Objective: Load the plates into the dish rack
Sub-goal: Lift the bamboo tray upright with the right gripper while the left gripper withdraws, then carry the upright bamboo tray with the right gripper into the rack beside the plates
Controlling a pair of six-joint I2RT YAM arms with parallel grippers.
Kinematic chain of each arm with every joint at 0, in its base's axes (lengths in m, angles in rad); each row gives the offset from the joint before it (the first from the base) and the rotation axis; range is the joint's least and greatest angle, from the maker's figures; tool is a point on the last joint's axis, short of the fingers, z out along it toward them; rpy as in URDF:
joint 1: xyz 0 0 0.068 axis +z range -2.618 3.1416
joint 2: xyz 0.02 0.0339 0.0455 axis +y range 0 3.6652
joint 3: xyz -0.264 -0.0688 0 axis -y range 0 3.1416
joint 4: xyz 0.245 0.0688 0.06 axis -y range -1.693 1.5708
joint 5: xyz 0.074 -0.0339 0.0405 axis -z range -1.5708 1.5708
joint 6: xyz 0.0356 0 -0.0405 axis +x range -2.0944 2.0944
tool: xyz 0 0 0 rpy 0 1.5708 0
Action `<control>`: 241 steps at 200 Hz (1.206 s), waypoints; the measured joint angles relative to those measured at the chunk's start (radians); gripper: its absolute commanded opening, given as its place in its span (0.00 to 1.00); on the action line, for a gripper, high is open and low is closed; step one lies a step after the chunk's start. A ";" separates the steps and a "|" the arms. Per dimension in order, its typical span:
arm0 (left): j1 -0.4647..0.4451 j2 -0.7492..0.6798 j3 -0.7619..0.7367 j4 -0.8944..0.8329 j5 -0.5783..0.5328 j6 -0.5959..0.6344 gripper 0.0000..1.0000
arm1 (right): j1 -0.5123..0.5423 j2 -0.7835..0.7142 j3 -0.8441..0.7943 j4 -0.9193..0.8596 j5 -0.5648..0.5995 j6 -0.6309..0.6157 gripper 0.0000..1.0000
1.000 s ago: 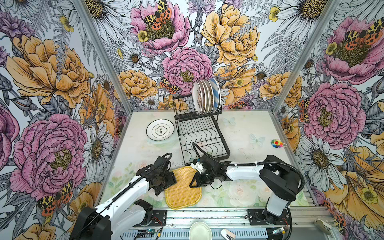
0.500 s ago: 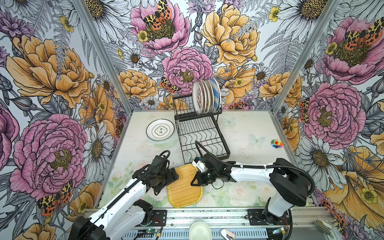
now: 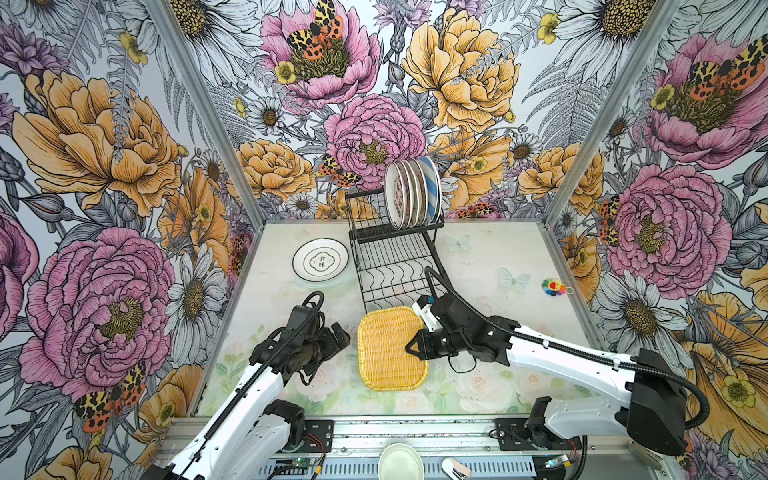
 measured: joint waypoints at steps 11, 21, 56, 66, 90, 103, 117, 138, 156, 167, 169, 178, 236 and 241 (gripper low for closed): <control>0.016 0.005 0.000 0.000 0.001 0.009 0.99 | -0.012 -0.023 0.037 -0.044 0.027 -0.010 0.00; 0.029 0.013 0.001 0.000 0.003 0.019 0.99 | -0.020 -0.038 0.074 -0.072 0.048 -0.021 0.00; 0.068 0.038 0.009 0.005 0.013 0.050 0.99 | -0.036 -0.054 0.216 -0.139 0.140 -0.063 0.00; 0.077 0.042 0.013 0.011 0.017 0.059 0.99 | -0.042 -0.054 0.252 -0.150 0.173 -0.078 0.00; 0.097 0.045 0.019 0.033 0.027 0.078 0.99 | -0.048 -0.047 0.348 -0.180 0.266 -0.127 0.00; 0.105 0.047 0.019 0.043 0.034 0.085 0.99 | -0.048 -0.035 0.404 -0.185 0.321 -0.157 0.00; 0.114 0.055 0.019 0.054 0.039 0.091 0.99 | -0.048 -0.012 0.469 -0.186 0.385 -0.195 0.00; 0.124 0.074 0.019 0.074 0.046 0.102 0.99 | -0.048 0.029 0.558 -0.184 0.482 -0.253 0.00; 0.132 0.087 0.019 0.097 0.053 0.108 0.99 | -0.048 0.068 0.620 -0.179 0.560 -0.302 0.00; 0.135 0.093 0.019 0.109 0.057 0.109 0.99 | -0.048 0.093 0.649 -0.167 0.607 -0.333 0.00; 0.135 0.094 0.019 0.111 0.058 0.110 0.99 | -0.048 0.097 0.653 -0.163 0.616 -0.338 0.00; 0.139 0.100 0.019 0.120 0.061 0.112 0.99 | -0.048 0.116 0.664 -0.137 0.654 -0.359 0.00; 0.162 0.126 0.017 0.167 0.087 0.130 0.99 | -0.048 0.242 0.696 0.072 0.837 -0.480 0.00; 0.164 0.126 0.016 0.170 0.088 0.131 0.99 | -0.048 0.257 0.702 0.095 0.849 -0.491 0.00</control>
